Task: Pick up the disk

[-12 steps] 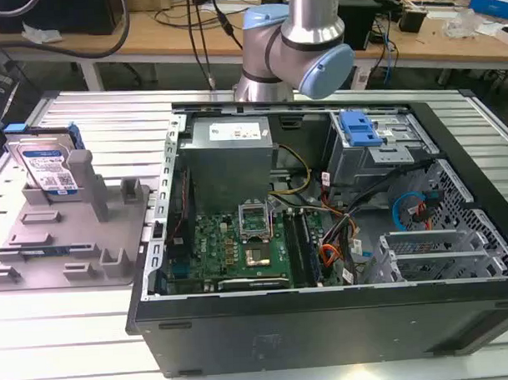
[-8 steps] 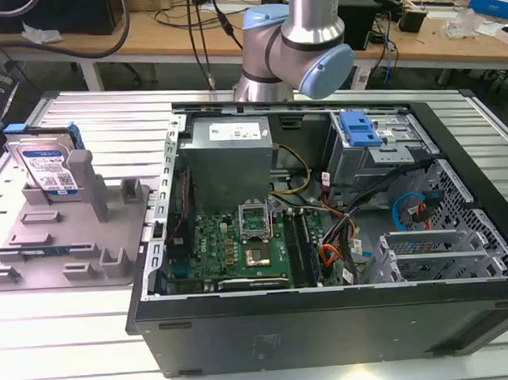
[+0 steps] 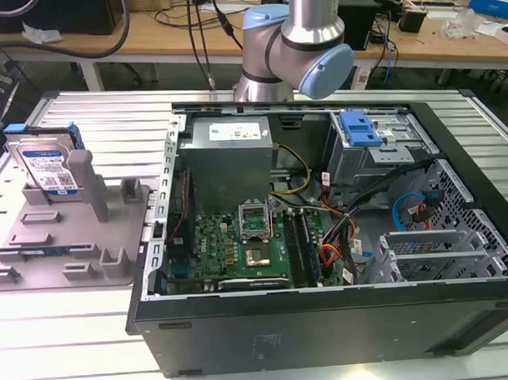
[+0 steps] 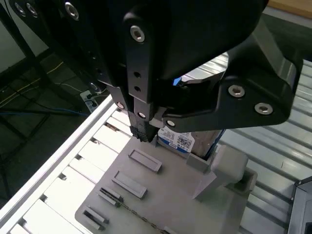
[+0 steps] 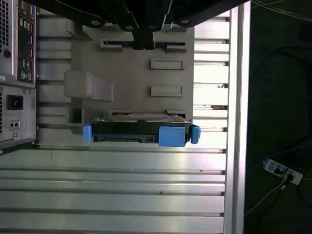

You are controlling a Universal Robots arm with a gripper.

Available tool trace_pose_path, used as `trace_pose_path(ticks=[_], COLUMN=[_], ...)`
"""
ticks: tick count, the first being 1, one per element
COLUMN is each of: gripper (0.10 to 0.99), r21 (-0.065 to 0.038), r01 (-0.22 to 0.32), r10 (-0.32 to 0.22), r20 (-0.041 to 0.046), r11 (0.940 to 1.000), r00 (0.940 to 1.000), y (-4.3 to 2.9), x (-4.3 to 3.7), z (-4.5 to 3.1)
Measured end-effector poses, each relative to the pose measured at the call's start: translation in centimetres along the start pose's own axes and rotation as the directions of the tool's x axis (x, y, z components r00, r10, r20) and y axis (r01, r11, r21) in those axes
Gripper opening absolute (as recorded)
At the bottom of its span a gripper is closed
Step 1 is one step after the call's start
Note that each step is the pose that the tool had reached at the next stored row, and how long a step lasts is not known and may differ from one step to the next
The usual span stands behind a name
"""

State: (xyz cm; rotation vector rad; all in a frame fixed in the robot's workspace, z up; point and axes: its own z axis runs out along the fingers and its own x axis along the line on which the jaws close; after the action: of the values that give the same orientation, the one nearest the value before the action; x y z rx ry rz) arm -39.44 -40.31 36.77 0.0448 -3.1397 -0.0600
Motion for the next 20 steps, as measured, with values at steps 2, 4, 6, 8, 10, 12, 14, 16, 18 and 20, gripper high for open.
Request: trace_pose_path(ticks=[2,4,6,8,10,12,14,16,18,20], gripper=[0.106,0.106,0.106,0.106,0.106,0.106,0.106,0.106,0.106,0.106], r21=[0.0,0.0,0.0,0.0,0.0,-0.001,-0.002,-0.003,-0.003,-0.005], r01=[0.049,0.115,0.186,0.263,0.305,0.359,0.41,0.446,0.491,0.55], r10=[-0.049,-0.115,-0.186,-0.263,-0.305,-0.359,-0.41,-0.446,-0.49,-0.55], r20=[-0.0018,-0.0044,-0.0071,-0.0103,-0.0119,-0.014,-0.016,-0.0174,-0.0191,-0.0214], r11=[0.9988,0.9933,0.9825,0.9648,0.9525,0.9335,0.9122,0.8951,0.8714,0.8352], r00=[0.9988,0.9933,0.9825,0.9648,0.9524,0.9334,0.912,0.895,0.8712,0.8349], y=[0.0,0.0,0.0,0.0,0.0,-0.01,-0.01,-0.01,-0.01,-0.01], x=[0.0,-0.01,-0.01,-0.01,-0.01,-0.01,-0.01,-0.01,-0.01,-0.01], z=[0.0,0.0,0.02,0.03,0.05,0.09,0.13,0.15,0.18,0.22])
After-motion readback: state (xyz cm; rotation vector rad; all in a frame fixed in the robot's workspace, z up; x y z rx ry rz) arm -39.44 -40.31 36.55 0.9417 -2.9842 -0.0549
